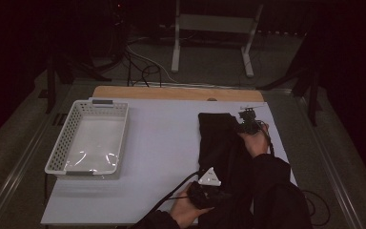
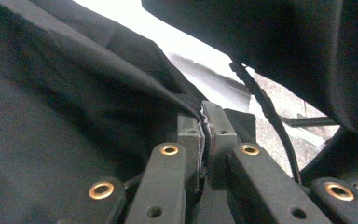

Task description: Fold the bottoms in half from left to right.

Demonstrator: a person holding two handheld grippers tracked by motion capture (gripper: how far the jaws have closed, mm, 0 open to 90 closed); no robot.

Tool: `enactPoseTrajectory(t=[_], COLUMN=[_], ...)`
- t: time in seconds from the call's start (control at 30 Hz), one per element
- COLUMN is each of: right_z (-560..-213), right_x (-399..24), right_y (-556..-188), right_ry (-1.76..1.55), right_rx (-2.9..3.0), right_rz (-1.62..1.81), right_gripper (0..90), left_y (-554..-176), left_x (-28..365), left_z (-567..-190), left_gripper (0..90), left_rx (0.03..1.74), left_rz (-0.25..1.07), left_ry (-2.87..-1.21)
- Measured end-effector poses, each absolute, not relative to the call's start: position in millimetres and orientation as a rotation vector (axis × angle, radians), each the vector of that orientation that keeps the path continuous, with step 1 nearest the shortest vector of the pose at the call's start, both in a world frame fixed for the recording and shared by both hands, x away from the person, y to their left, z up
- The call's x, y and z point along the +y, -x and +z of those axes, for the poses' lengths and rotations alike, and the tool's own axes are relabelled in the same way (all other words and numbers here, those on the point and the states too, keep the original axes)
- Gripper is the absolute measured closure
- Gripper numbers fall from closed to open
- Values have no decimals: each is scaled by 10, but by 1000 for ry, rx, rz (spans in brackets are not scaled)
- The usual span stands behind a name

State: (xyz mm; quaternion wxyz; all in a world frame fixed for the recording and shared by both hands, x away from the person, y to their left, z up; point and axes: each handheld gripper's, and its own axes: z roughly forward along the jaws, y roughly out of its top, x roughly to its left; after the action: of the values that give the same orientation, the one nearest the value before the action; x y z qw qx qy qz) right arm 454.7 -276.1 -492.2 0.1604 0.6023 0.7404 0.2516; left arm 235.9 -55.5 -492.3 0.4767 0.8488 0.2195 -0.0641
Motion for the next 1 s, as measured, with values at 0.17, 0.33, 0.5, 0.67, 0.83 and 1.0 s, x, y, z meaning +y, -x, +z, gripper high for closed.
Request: enactPoseTrajectory(t=[0.17, 0.33, 0.5, 0.67, 0.83, 1.0], right_z=[-4874, -4831, -4796, -4778, -4792, -4814], right_x=[-2809, -2860, -2880, -2857, -2838, -2849], right_y=[-4446, -4310, -4208, -4013, -3856, -3784], right_ry=[-1735, -1717, -1710, -1684, -1647, -1659], right_rx=[2120, 2140, 2159, 2188, 2203, 2210], right_rz=[783, 811, 822, 824, 826, 844], right_gripper=[531, 477, 448, 426, 417, 414], left_y=[-2365, -2349, -2326, -2325, -2331, -2343], left_x=[-602, -684, -769, -816, -837, -843], left_z=[-4921, -4896, -4877, -4869, -4879, -4884], left_gripper=[874, 873, 873, 873, 873, 873], left_rx=[535, 510, 489, 480, 479, 476], left_rz=[-149, -144, -145, -144, -146, -143], left_ry=[-2080, -2089, -2094, -2092, -2096, -2106])
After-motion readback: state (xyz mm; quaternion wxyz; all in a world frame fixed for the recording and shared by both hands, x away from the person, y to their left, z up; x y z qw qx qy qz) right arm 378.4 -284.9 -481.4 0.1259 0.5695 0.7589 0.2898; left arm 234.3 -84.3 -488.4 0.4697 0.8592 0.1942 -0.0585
